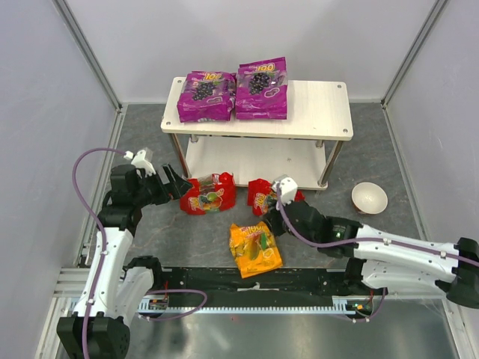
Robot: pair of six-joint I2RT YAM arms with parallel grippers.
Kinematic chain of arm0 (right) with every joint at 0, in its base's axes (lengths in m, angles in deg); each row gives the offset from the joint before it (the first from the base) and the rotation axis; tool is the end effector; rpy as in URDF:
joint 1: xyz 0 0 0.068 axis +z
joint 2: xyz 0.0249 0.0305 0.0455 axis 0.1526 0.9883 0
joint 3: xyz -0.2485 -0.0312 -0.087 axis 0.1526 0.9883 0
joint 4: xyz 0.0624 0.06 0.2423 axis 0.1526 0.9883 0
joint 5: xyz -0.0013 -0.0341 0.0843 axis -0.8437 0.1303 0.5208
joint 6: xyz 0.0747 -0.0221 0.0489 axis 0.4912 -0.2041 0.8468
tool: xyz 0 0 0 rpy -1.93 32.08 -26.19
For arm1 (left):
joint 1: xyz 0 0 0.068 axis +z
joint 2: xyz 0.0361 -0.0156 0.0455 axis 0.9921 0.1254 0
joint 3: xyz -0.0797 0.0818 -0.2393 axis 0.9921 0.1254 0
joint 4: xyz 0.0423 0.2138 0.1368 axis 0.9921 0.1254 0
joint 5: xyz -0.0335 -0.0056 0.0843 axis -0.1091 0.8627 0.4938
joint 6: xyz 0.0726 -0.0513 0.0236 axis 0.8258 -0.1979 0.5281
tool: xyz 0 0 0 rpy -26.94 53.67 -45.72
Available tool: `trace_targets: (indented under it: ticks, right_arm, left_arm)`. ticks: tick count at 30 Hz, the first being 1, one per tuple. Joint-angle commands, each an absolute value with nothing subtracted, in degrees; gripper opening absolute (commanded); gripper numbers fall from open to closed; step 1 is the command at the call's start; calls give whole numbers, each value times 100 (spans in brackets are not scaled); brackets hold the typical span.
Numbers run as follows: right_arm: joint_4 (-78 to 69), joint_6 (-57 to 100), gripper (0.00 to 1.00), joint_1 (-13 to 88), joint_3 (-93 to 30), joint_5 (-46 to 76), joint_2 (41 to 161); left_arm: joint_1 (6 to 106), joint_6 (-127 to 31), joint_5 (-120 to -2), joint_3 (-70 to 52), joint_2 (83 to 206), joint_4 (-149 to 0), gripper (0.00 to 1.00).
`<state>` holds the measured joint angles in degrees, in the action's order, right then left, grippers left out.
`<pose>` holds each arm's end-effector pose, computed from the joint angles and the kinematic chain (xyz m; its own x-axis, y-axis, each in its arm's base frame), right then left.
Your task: Place and organize the candy bags onto the shelf
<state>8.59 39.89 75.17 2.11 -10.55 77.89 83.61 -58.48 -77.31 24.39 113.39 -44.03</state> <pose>0.1289 0.2322 0.2449 -0.5059 -0.1500 -0.8494 -0.6090 0.7595 0.2286 0.2065 -0.0317 0.2479 -0.6363 -0.3562 -0.6843 0.1007 0.8411 -0.5314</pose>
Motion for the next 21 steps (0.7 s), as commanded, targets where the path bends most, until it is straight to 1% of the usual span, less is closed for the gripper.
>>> trace_targets:
  ticks: [1,2,4,6,9,15,21]
  right_arm:
    - [-471,5804,0,7942,1280,-2452,7408]
    - [-699,5884,0,8118,1490,-3072,7504]
    - [-903,5929,0,8600,1493,-3690,7749]
    - [-964,5920,0,8857,1309,-4243,8241]
    - [-1341,5893,0,9236,1185,-4658,8743]
    - [-1624,6279,0,9403,1308,-4888,9253]
    - [-1335,6807,0,9412,1484,-4572,9500]
  left_arm:
    - [8341,-5869,-7958,2461,11371,-4662,99]
    - [8341,-5869,-7959,2461,11379,-4662,99]
    - [8341,-5861,-7959,2461,11344,-4653,99]
    - [8341,-5861,-7950,2461,11318,-4662,99]
    - [8350,-5861,-7932,2461,11318,-4645,99]
    - [8350,-5861,-7915,2461,11283,-4636,99]
    - [8350,-5861,-7932,2452,11335,-4636,99]
